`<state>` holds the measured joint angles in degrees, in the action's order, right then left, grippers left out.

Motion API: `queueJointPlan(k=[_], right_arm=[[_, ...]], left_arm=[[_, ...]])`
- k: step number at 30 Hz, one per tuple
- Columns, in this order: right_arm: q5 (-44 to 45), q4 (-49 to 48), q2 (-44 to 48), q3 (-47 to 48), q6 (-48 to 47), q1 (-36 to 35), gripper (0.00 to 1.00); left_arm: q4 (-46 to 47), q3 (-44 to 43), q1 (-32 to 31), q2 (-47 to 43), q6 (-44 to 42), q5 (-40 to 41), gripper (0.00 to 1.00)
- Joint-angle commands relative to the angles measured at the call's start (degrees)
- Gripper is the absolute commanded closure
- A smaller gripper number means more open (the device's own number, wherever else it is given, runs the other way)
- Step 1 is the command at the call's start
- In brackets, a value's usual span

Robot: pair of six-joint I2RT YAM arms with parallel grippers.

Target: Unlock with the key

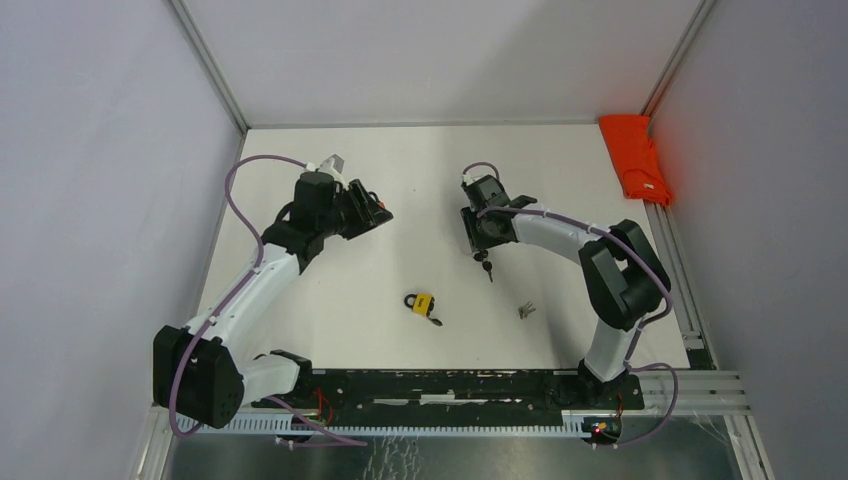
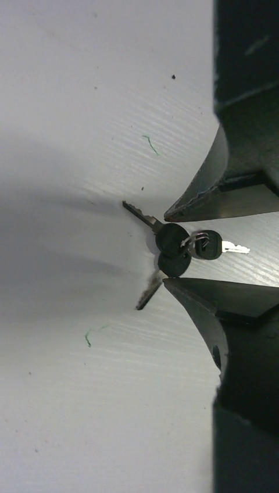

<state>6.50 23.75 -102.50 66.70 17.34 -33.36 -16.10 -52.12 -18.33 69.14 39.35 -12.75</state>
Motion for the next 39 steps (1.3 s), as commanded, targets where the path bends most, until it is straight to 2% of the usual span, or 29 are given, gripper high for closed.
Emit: queueJointPlan(k=[1,9,17,27,30,34,37,39], right_arm=[[6.22,4.67,-2.54,4.27,1.99,-0.90,0.55],[8.39,6.23,-5.18,3.35,4.65,-2.64,0.56],[9.96,5.88,-3.16,-2.58,6.26,-2.69,0.59],[12.02,5.78,-1.29,-6.17,6.79,-2.63,0.77],[12.17,5.79,-0.63,-6.79,6.64,-2.65,0.80],[10.89,5.12,0.83,-7.62,5.69,-2.53,0.79],[8.85,4.67,2.05,-7.89,4.90,-2.48,0.65],[8.06,4.10,3.09,-8.74,4.70,-2.20,0.63]], left_arm=[[4.30,-0.27,0.59,-2.18,-2.35,-1.90,0.98],[4.76,0.43,1.09,-2.22,-2.44,-2.74,0.98],[4.73,0.96,1.66,-3.33,-2.62,-3.23,0.98],[4.52,1.10,1.92,-3.97,-2.57,-3.95,0.98],[4.33,0.88,1.89,-4.15,-2.48,-3.99,0.98],[4.15,0.71,1.93,-4.28,-2.36,-4.08,0.98],[3.95,0.46,1.94,-4.37,-2.35,-4.08,0.98],[3.88,0.28,1.90,-4.41,-2.35,-4.03,0.98]])
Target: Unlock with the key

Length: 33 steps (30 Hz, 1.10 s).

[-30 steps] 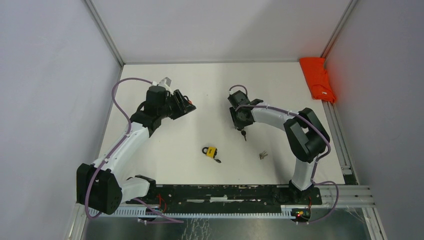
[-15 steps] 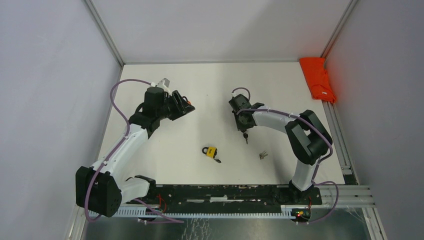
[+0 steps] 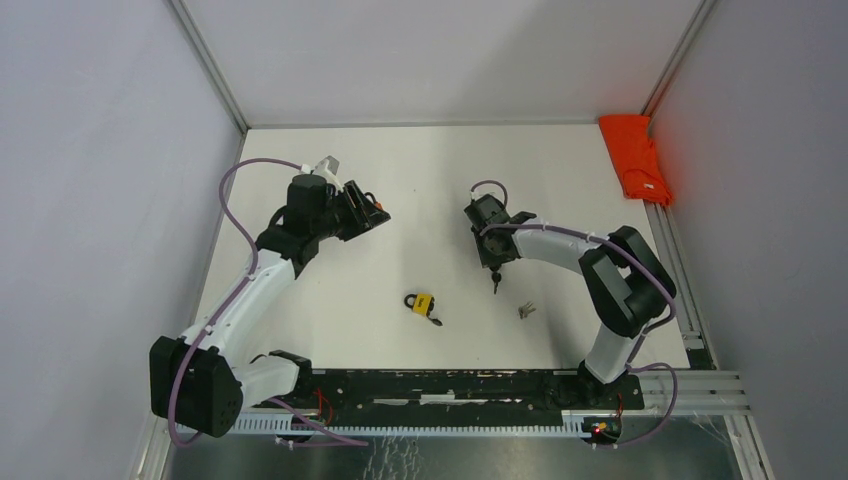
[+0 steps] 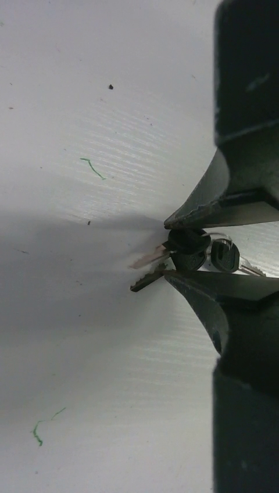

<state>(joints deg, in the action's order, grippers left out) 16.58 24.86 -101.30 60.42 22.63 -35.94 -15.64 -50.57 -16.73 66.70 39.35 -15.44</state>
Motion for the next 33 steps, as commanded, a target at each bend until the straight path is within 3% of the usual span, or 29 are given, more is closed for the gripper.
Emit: queueJointPlan(k=[1,8,13,16,18,20,24,33], right_arm=[[-2.57,2.56,2.29,-3.03,-0.71,0.49,0.62],[-3.73,1.68,3.35,-5.17,-1.41,1.84,0.65],[-7.10,-0.18,4.83,-7.23,-1.73,2.64,0.58],[-9.12,-1.10,5.98,-8.34,-2.10,3.26,0.60],[-9.41,-1.09,6.15,-8.64,-2.55,3.73,0.66],[-9.99,-1.38,6.22,-8.92,-2.92,4.18,0.81],[-10.42,-1.45,6.19,-8.19,-3.30,4.31,0.99],[-12.63,-4.06,7.59,-4.45,-6.25,3.29,1.00]], left_arm=[[3.42,-1.33,0.30,-1.88,-2.40,-1.30,0.98],[3.33,-1.14,0.31,-1.58,-2.44,-1.77,0.98],[3.33,-1.11,0.30,-1.47,-2.44,-1.77,0.98],[3.33,-1.20,0.30,-1.37,-2.44,-1.87,0.98],[3.33,-1.18,0.29,-1.34,-2.44,-1.87,0.98],[3.42,-1.20,0.32,-1.39,-2.44,-2.00,0.98],[3.42,-1.11,0.30,-1.39,-2.44,-1.97,0.98],[3.03,-1.35,0.31,-1.38,-2.61,-0.92,0.98]])
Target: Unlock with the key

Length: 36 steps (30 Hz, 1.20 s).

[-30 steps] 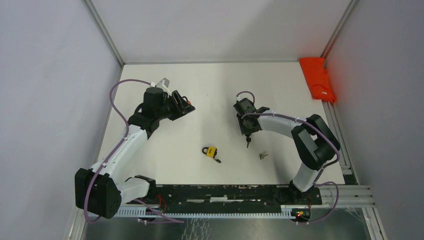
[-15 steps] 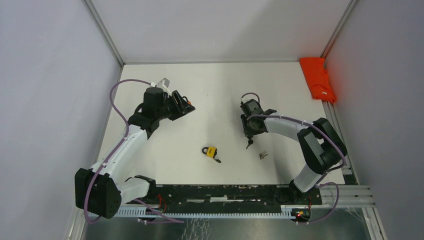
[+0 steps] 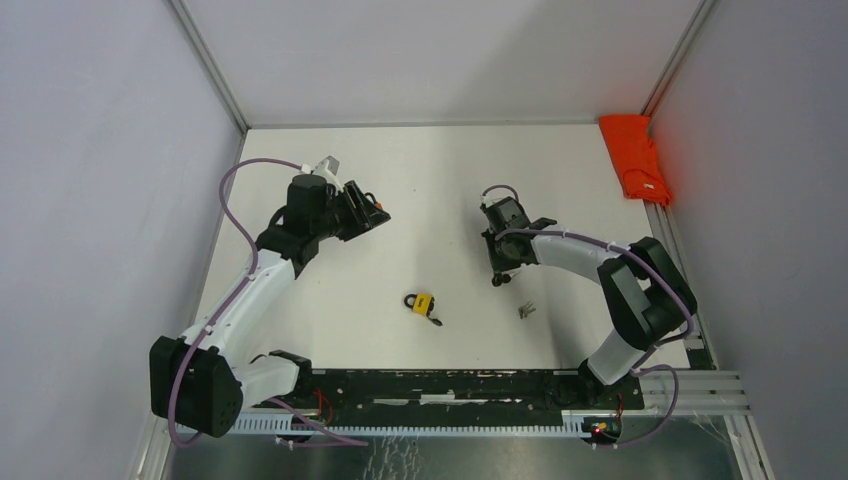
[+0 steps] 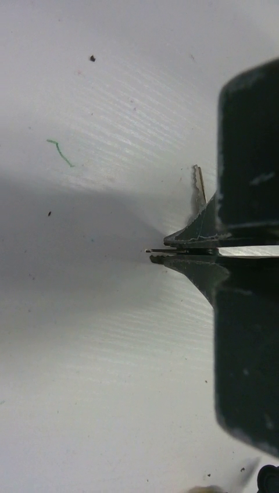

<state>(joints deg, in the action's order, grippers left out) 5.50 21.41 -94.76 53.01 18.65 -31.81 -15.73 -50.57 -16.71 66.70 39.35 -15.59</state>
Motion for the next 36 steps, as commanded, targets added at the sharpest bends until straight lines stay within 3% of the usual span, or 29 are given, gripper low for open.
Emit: queueJointPlan(k=[1,14,18,21,25,36], right_arm=[[-1.42,0.04,0.50,4.25,-3.02,-1.35,1.00],[4.33,7.21,-15.66,19.38,-7.00,-10.15,1.00],[4.08,6.98,-18.55,20.30,-6.86,-10.77,0.94],[4.20,6.00,-18.17,19.08,-6.49,-10.88,0.77],[3.67,3.97,-15.91,16.22,-5.78,-10.90,0.68],[2.36,3.52,-12.41,12.41,-4.58,-10.90,0.72]], left_arm=[[3.08,-1.37,0.32,-1.31,-2.62,-0.69,0.98],[2.08,-1.86,0.43,-1.39,-3.09,0.20,0.98],[1.79,-2.08,0.47,-1.61,-3.40,0.65,0.98],[1.58,-2.08,0.61,-1.62,-3.49,0.66,0.98],[1.64,-1.92,0.78,-1.57,-3.58,0.65,0.98],[2.09,-1.38,0.89,-1.65,-3.32,0.12,0.98]])
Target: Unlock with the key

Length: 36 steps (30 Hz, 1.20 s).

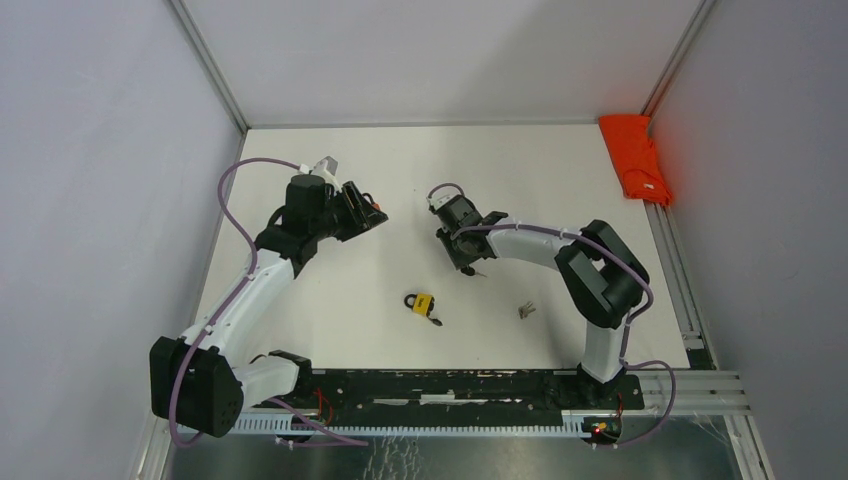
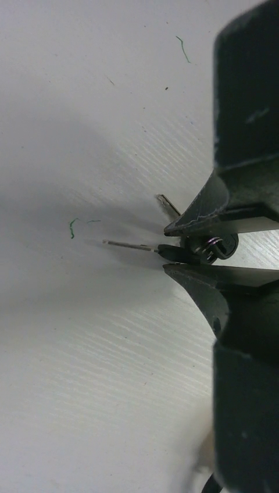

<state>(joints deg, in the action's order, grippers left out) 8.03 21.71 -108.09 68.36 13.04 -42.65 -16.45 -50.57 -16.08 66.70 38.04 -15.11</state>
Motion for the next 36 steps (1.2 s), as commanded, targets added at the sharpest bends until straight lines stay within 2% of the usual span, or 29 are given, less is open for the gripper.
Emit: queueJointPlan(k=[1,4,7,14,18,20,24,28,36], right_arm=[[-0.12,3.16,1.16,-3.34,1.08,-0.06,0.73],[0.45,3.01,1.82,-4.64,1.31,-0.01,0.79],[1.28,2.56,1.97,-5.65,1.58,-0.06,1.00],[2.39,-0.59,4.76,-7.66,0.41,0.01,1.00],[-1.90,-2.64,9.04,-8.25,-2.37,0.49,1.00],[-5.00,-4.76,12.21,-9.66,-3.67,1.06,1.00],[-23.32,-15.06,20.52,-16.05,-3.52,3.98,1.00],[-34.46,-22.14,26.19,-19.53,-2.85,4.29,1.00],[-43.17,-33.18,33.47,-22.06,0.60,3.48,1.00]], left_arm=[[2.78,-1.33,0.25,-1.63,-2.01,-0.40,0.98],[2.87,-1.21,0.27,-1.75,-1.92,-0.44,0.98],[2.91,-1.27,0.26,-1.73,-1.84,-0.53,0.98],[2.31,-1.46,0.33,-2.33,-2.13,-0.13,0.98],[1.85,-1.68,0.25,-2.74,-2.63,-0.17,0.98],[1.55,-2.08,0.38,-3.01,-3.06,-0.13,0.98],[0.65,-4.29,0.51,-3.00,-4.34,-0.77,0.98],[1.91,-7.05,0.70,-2.65,-4.98,-6.32,0.98],[-3.33,-17.70,1.34,0.47,-1.75,-21.17,0.98]])
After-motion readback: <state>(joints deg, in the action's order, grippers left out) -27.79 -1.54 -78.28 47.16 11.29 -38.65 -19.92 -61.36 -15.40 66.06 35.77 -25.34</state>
